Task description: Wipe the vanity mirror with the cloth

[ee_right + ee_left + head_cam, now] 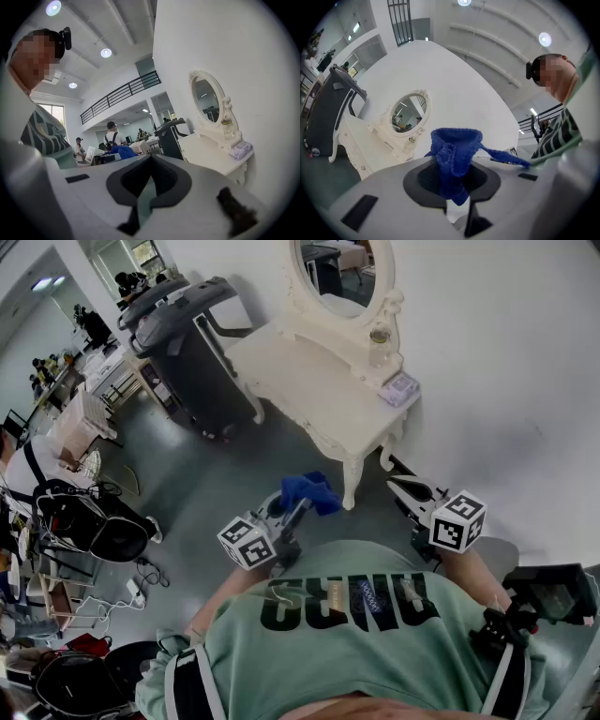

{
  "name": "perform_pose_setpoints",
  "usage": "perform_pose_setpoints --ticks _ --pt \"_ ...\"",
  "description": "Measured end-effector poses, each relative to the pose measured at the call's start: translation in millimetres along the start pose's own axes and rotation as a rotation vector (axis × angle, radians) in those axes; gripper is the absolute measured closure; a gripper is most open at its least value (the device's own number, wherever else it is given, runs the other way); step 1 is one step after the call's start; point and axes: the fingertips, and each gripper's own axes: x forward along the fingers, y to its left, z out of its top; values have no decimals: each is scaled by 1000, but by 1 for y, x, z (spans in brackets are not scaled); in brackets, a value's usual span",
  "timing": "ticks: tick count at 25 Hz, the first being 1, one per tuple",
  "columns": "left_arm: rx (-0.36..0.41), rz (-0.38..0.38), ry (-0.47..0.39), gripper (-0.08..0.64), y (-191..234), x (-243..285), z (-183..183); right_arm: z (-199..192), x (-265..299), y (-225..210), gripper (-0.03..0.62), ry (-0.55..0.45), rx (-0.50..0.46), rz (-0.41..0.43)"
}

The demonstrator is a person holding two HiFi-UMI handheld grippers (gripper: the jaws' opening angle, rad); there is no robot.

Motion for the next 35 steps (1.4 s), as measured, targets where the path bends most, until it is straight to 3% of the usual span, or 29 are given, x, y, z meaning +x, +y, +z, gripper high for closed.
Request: perform_pose_setpoints --ticks 11,17,35 --pt "27 -27 15 471 -15 6 -7 -6 -17 0 581 -11 -6 -24" --pt "21 -28 4 472 -22 19 -13 -5 -33 -16 581 -33 41 -50" --pt "-23 12 58 471 -42 76 -32 -11 -65 -65 580 -45 117 25"
